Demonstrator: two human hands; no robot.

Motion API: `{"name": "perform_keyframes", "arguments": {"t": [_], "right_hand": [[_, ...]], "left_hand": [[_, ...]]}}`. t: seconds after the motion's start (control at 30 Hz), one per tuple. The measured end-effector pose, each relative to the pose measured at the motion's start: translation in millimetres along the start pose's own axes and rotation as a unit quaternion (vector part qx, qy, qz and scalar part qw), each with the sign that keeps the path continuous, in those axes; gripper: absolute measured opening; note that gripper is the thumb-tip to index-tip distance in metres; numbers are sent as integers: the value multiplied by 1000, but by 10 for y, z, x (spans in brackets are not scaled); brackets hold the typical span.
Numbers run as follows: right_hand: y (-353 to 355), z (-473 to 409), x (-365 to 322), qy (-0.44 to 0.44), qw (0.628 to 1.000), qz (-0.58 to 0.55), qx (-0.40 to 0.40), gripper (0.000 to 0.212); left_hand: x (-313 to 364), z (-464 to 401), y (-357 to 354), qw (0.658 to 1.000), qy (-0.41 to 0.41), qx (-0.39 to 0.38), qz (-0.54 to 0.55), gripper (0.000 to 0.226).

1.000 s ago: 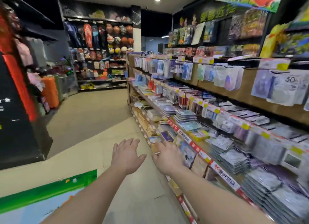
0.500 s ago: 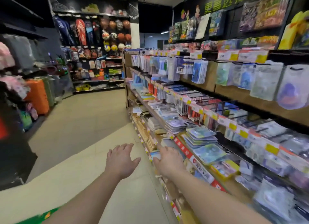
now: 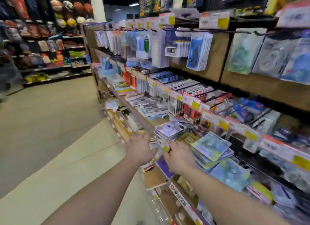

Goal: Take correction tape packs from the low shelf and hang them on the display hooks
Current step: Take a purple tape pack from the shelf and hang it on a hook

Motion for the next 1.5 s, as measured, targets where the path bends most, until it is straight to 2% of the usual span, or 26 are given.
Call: {"name": "perform_keyframes", "arguments": {"t": [0.1,0.23,0.33,0.47,0.57,0.67,0.77,0.9,1.03,1.17,1.3,1.37,1.43,1.5], "right_hand": [[-217,-559,116,-54,998,-33,2,47],[-415,-1082,260,-161,985,-58,-9,56],[-413,-1340,328,-230,970,-85,-1,55],[-380,-1556,460,-298,950,-95,23,49],[-432,-1654,588,-342,933,-111,23,45],[-529,-1716,697,-385,914,-126,-5,54],[-608,-1769,759,-394,908,-141,-27,58],[-622,-1836,732,-378,908,-178,-12,44],[-604,-1895,698,-382,901,-206,21,48],[-574,-1918,727,-426,861,-264,92,44],[-653,-1925,724,-455,831,-306,96,46],[-708,-1932,729,-466,805,-351,108,45],[-757,-1937,737,-476,779,-389,126,42],[-785,-1931,748,-493,760,-402,134,36]], "left_hand": [[-133,-746,-192,999,-43,-31,1,74],[-256,-1604,-337,992,-95,-88,-6,55],[-267,-2115,-461,983,-122,-128,36,55],[-214,-2582,-794,960,-111,-217,134,73],[-123,-2768,-987,949,-106,-251,160,77],[5,-2863,-1140,939,-97,-281,175,83],[103,-2925,-1227,928,-63,-302,206,91],[177,-2971,-1316,921,-47,-316,224,100],[168,-3006,-1343,906,-50,-318,274,50],[12,-3076,-1374,872,9,-330,361,47],[-195,-3043,-1496,824,78,-374,419,51],[-261,-3003,-1559,803,95,-396,434,45],[-304,-2978,-1568,787,107,-404,453,36],[-324,-2966,-1547,781,110,-402,466,44]]}}
Point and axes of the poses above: each hand's wrist, its own z-axis away from the middle knuckle, its own y-axis out of the back of the hand, x = y × z, the point moved 6 cm from there along -z, towards the middle knuckle, and after that the axes turned 8 degrees about -z, right-handed, at the moved point
